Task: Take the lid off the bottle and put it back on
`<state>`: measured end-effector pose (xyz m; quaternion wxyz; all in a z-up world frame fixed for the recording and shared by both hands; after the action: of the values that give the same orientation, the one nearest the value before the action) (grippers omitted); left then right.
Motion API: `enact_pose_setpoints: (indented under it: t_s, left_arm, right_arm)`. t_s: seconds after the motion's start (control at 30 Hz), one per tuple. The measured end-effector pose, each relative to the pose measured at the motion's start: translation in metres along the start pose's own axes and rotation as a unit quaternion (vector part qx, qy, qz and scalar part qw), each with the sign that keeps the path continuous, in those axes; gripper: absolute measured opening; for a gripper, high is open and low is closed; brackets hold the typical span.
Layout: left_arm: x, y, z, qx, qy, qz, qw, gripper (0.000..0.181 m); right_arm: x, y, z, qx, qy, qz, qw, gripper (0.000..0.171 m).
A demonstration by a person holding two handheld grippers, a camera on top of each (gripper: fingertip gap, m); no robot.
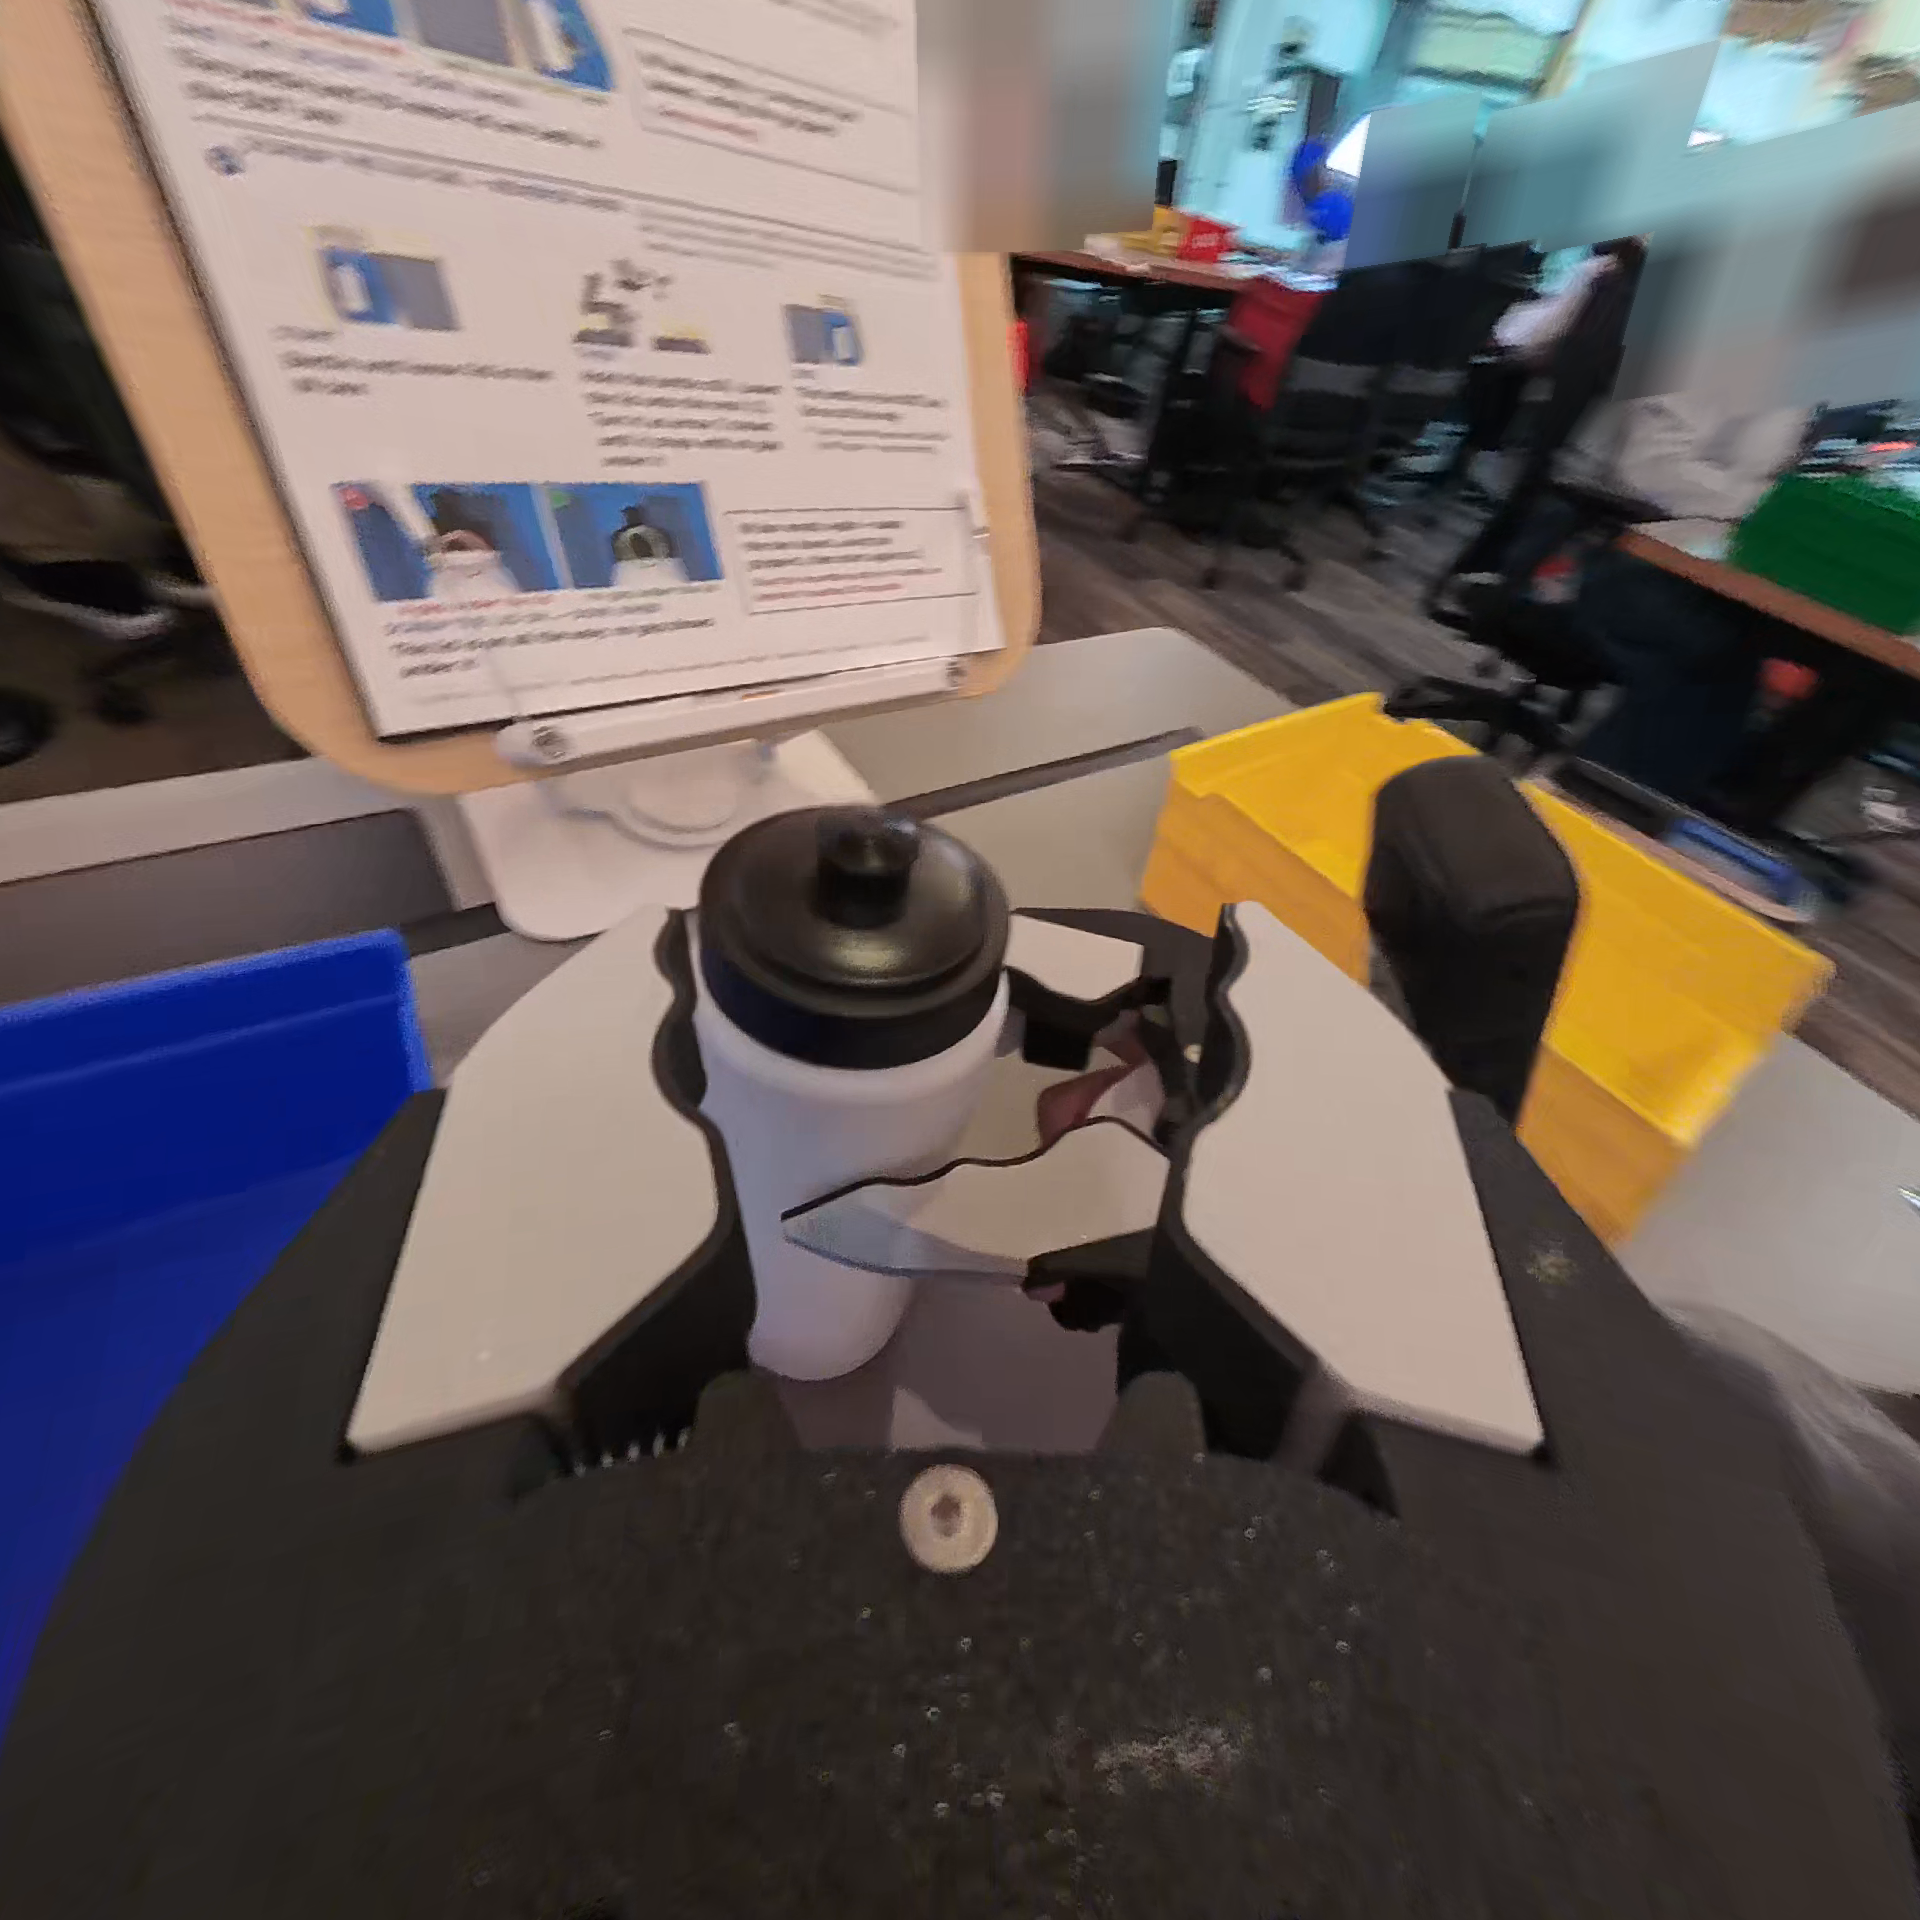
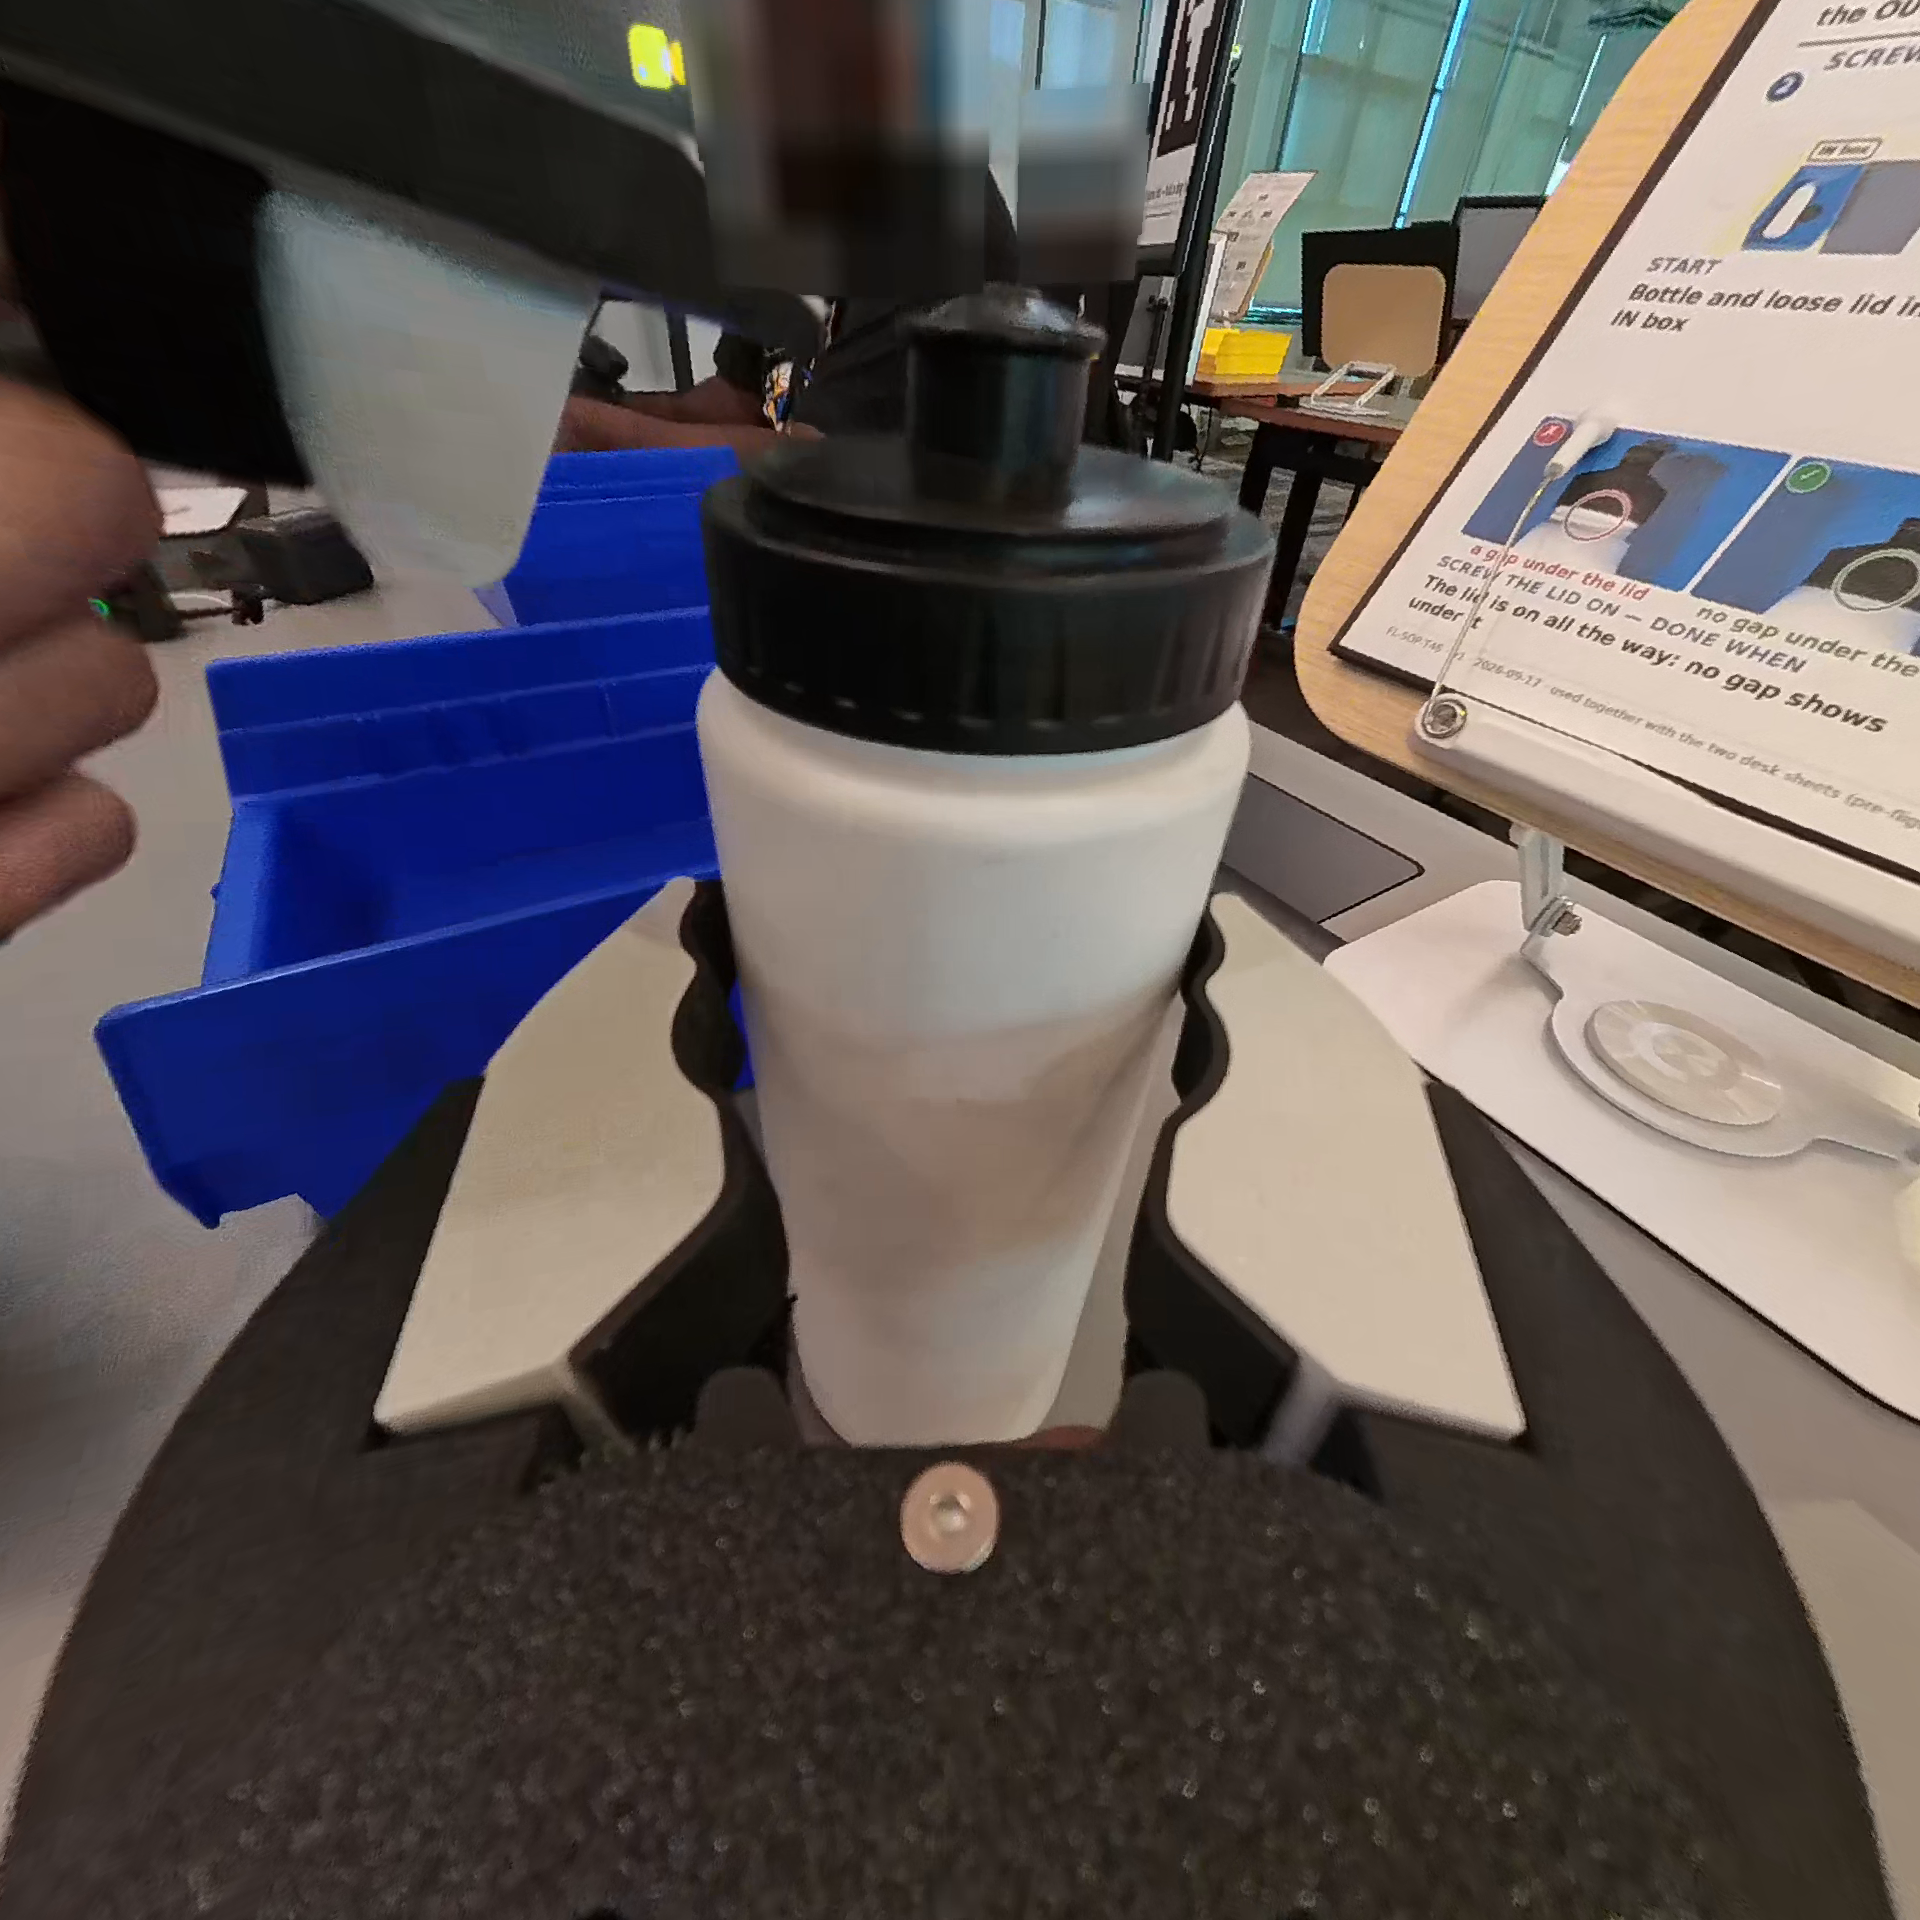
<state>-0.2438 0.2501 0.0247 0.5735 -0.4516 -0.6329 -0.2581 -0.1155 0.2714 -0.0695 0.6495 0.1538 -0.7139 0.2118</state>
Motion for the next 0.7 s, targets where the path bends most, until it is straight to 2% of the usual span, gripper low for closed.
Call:
enact_pose_setpoints:
  t_s: [0.1,0.2,0.3,0.4,0.47,0.57,0.7]
  left_arm:
    - [-0.007,0.011,-0.003,0.076,-0.011,-0.017,0.997,0.093]
    - [-0.011,0.025,-0.001,0.102,-0.041,-0.01,0.994,0.091]
    - [-0.018,0.037,0.005,0.134,-0.017,0.021,0.991,0.076]
    - [-0.015,0.035,0.007,0.127,-0.001,0.043,0.991,0.075]
    - [-0.013,0.031,0.012,0.091,0.014,0.073,0.993,0.075]
    - [-0.009,0.023,0.027,-0.006,0.039,0.104,0.994,0.074]
    - [-0.001,0.022,0.047,-0.125,0.081,0.159,0.976,0.074]
  right_arm:
    - [-0.001,-0.002,0.0,-0.002,0.003,-0.001,1.0,0.083]
    - [0.0,-0.002,0.001,-0.004,0.001,0.004,1.0,0.083]
    - [0.001,-0.002,0.003,-0.006,-0.003,0.006,1.0,0.082]
    - [0.001,-0.001,0.004,-0.003,-0.006,0.008,1.0,0.082]
    - [0.001,-0.001,0.004,-0.001,-0.007,0.007,1.0,0.083]
    - [0.001,-0.001,0.006,0.011,-0.007,0.003,1.0,0.083]
    - [0.001,0.0,0.007,0.013,-0.011,0.003,1.0,0.083]
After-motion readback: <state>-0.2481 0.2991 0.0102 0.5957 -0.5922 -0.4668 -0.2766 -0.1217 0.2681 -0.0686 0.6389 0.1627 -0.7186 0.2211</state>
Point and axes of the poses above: each gripper's, where its closed fingertips meet, y out along the fingers, x out of its top, z = x × y across the jaws, the point moved 10 cm from there along -y, back along the fingers, and after that the axes turned 11 degrees about -x, right-handed, at the moved point
